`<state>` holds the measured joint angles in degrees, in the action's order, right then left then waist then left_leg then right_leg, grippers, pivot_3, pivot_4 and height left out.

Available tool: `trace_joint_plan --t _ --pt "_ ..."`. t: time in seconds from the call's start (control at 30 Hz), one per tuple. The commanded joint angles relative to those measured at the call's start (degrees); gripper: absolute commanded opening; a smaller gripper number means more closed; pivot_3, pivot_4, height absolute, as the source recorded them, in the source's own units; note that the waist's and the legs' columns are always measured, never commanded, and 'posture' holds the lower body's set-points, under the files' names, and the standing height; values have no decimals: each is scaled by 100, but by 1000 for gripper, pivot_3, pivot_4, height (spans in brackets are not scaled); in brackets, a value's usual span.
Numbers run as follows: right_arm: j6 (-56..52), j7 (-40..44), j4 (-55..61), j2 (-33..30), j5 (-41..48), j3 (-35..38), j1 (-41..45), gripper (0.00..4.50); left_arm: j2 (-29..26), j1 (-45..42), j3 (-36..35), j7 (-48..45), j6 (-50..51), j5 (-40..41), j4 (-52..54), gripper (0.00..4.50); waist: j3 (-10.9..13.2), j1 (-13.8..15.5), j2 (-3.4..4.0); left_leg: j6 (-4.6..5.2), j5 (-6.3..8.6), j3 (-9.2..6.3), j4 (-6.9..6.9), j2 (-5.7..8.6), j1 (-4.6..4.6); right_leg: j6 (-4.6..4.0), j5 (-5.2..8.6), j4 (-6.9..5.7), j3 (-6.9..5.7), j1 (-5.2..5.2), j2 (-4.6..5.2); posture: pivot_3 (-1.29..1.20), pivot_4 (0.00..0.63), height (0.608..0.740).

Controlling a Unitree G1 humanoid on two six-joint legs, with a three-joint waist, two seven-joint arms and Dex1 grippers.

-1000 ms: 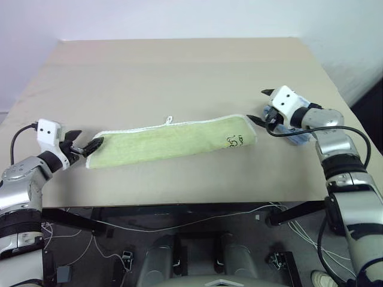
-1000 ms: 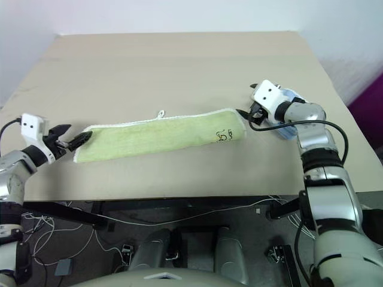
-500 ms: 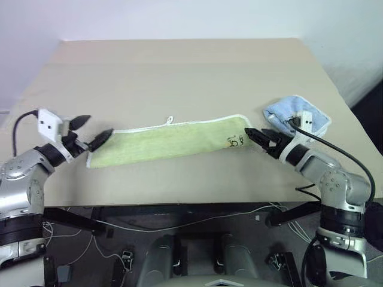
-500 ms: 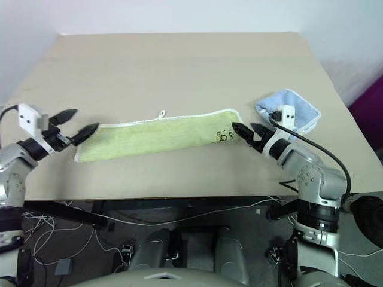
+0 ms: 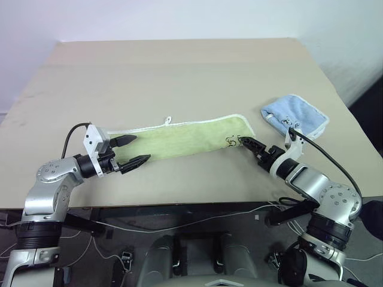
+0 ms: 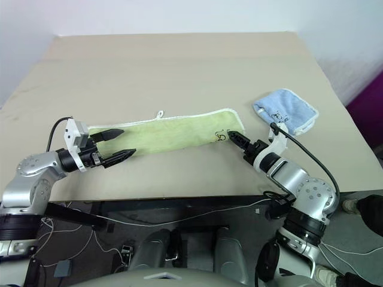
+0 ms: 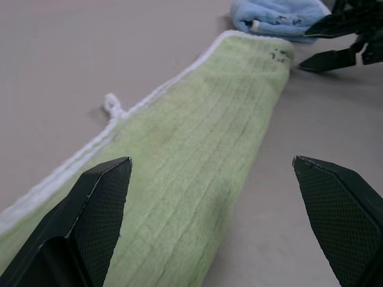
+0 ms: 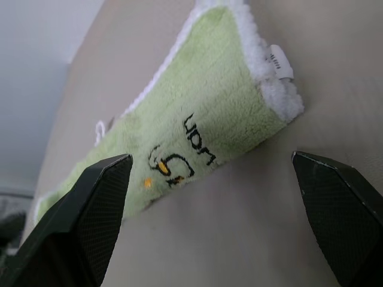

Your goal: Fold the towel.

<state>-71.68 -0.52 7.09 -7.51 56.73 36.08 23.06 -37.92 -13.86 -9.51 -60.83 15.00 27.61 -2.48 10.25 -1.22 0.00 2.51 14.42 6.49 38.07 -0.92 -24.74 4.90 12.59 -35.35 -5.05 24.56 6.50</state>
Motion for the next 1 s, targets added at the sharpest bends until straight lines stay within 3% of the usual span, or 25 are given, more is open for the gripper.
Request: trace_joint_plan --t 0.03,0.37,0.5,0.83,1.0 --pt "238 -280 -467 171 113 39 321 4482 50 -22 55 -1 1 43 230 4498 -1 -4 1 0 0 0 0 -1 2 0 0 -1 1 -1 -2 0 150 740" --pt "955 -636 -1642 251 11 94 855 4482 154 147 90 120 0 36 464 4498 -10 -18 -12 1 -1 4 0 -4 16 1 0 -2 2 -13 -6 0 150 740" --pt "1096 -695 -1735 232 107 107 904 3604 142 209 56 158 17 52 519 4500 -15 -9 -17 0 0 4 0 -4 22 1 0 -1 3 -17 -5 0 150 740" --pt "1209 -811 -1642 188 397 116 839 76 181 213 109 227 -7 27 531 4500 -18 -2 -21 0 1 4 -4 -5 19 0 1 1 5 -13 0 0 150 740" --pt "1382 -785 -1700 -133 394 173 877 33 190 216 107 247 -28 16 511 4500 -19 15 -22 -1 3 3 -4 -4 19 -1 1 3 5 -12 14 0 150 740"
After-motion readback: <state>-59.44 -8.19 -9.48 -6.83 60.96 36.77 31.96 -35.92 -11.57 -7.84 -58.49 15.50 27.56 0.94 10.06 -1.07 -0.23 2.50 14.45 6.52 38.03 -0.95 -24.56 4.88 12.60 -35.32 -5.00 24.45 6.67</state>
